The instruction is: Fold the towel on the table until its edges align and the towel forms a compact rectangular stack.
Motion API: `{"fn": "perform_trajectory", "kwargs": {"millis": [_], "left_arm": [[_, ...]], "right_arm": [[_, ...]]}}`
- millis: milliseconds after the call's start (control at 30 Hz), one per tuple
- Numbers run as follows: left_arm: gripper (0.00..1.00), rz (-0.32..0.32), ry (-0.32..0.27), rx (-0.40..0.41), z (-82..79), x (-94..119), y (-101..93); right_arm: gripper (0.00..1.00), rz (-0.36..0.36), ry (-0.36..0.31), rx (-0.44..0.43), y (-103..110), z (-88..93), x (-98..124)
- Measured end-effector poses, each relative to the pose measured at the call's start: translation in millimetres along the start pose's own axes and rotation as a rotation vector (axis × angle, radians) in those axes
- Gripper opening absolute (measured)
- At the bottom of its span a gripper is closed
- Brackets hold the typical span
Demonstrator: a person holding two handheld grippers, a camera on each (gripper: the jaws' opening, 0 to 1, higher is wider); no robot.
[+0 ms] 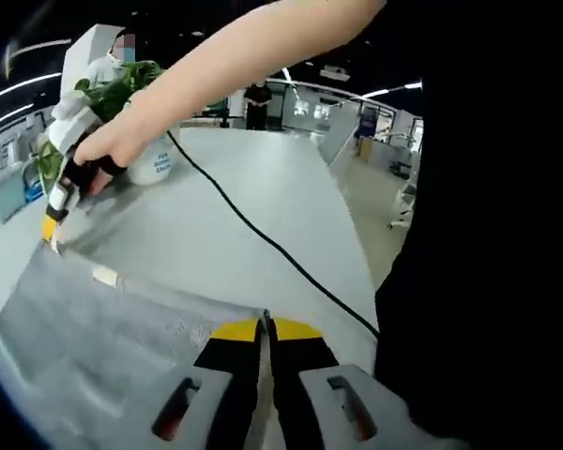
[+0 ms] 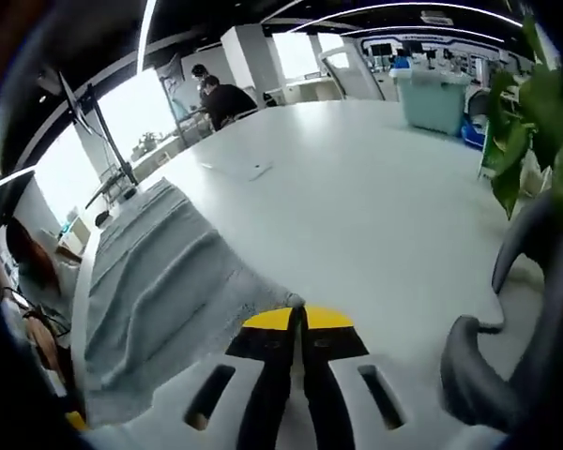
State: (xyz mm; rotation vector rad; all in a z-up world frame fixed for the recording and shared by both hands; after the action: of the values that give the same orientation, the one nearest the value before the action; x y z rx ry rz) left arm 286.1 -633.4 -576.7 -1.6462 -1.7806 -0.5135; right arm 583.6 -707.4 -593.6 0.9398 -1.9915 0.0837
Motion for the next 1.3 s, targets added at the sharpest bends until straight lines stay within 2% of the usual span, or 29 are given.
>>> {"fn": "perform_trajectory", "kwargs": {"millis": [233, 467, 700, 833, 933, 967, 1300], "left_arm": [[0.03, 0.025, -0.089, 0.049, -18.0, 22.5, -3.6], [0.03, 0.061, -0.136, 0.074, -31.2, 36.0, -7.3], [0.03, 0.070, -0.175, 0.038, -50.1, 47.6, -13.6], [0.03, 0.068, -0.195, 0.013, -60.6, 52.8, -17.1], [0.03, 0.067, -0.216, 0.002, -67.6, 56.4, -18.6], [0.03, 0.061, -0.222, -0.002, -69.8, 57.1, -18.5], [0.03, 0.040, -0.255, -0.007, -81.9, 66.4, -17.9]], "right_arm": [[0.00, -0.060, -0.134, -0.129, 5.6, -9.7, 16.4], [0.00, -0.076, -0.223, -0.179, 15.9, -15.7, 34.3], [0.00, -0.103, -0.310, -0.218, 24.2, -26.2, 50.7], [0.00, -0.142, -0.379, -0.301, 23.1, -29.8, 65.1], [0.00, -0.123, -0.384, -0.301, 20.6, -28.6, 73.3], [0.00, -0.090, -0.384, -0.287, 17.6, -28.6, 75.5], [0.00, -0.108, -0.430, -0.303, 17.9, -38.7, 82.0]]}}
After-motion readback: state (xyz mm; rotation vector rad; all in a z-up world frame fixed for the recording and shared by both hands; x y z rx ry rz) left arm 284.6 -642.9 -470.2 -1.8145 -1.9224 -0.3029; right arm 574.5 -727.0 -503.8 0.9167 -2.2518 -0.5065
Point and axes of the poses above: the point that each gripper's makers call its tool centre point, and the gripper's own axes: x roughly backward along the fingers, y roughly to its left, z roughly out of its underside, the point moved 5 cm from there along x, roughly backward along the fingers, and after that the axes turned 13 degrees about y, right-handed, at the moved point
